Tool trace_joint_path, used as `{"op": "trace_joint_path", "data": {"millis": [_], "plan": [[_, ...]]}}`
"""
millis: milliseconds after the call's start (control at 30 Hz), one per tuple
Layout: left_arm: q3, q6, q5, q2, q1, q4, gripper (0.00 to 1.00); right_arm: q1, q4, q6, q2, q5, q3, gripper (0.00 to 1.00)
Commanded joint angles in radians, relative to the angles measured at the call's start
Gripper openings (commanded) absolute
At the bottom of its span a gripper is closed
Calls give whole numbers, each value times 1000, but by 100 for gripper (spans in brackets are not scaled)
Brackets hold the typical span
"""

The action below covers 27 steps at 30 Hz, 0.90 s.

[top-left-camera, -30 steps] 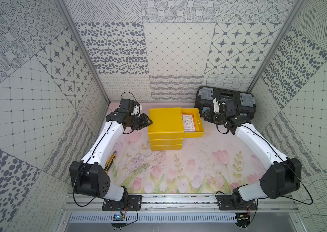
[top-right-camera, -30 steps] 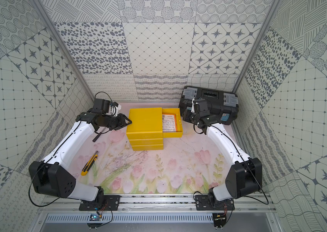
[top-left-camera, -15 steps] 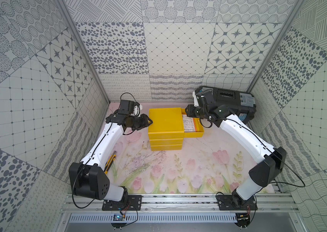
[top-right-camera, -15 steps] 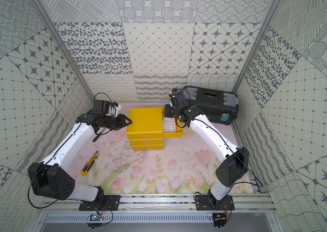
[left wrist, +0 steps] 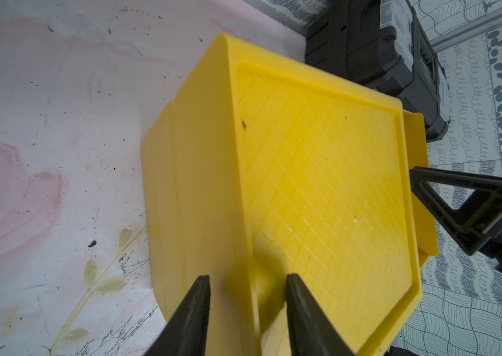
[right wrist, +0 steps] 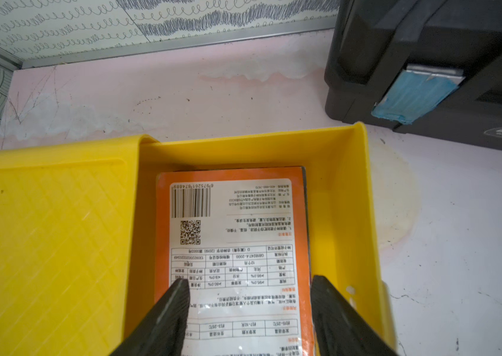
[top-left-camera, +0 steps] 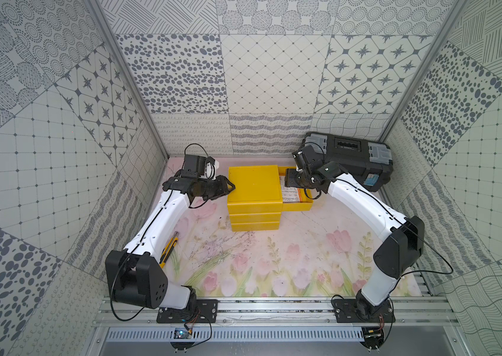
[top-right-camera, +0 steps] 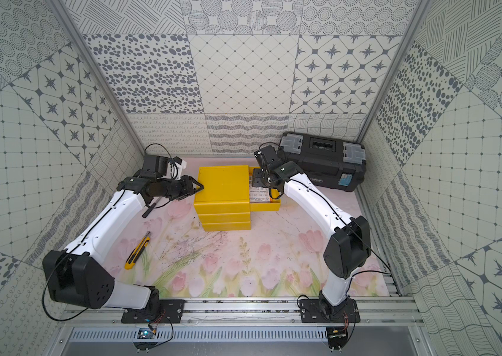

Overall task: Take the seed bags out of the drawer
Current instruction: Open the drawer in the storage box.

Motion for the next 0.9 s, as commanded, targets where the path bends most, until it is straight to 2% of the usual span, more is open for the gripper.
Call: {"op": "trace_joint_path", "data": {"millis": [0, 233, 533, 867], "plan": [[-24, 23, -29, 1, 1, -78, 43, 3, -19, -17, 47, 28, 44, 72], [-40, 19, -21, 11, 1, -62, 43, 0, -73, -29, 143, 30, 148, 76], [-44, 24, -18, 17, 1, -62, 43, -12, -101, -33, 216, 17, 207, 76], [-47, 22, -14, 21, 1, -58, 43, -26, -148, -86, 195, 110, 226, 76]]}}
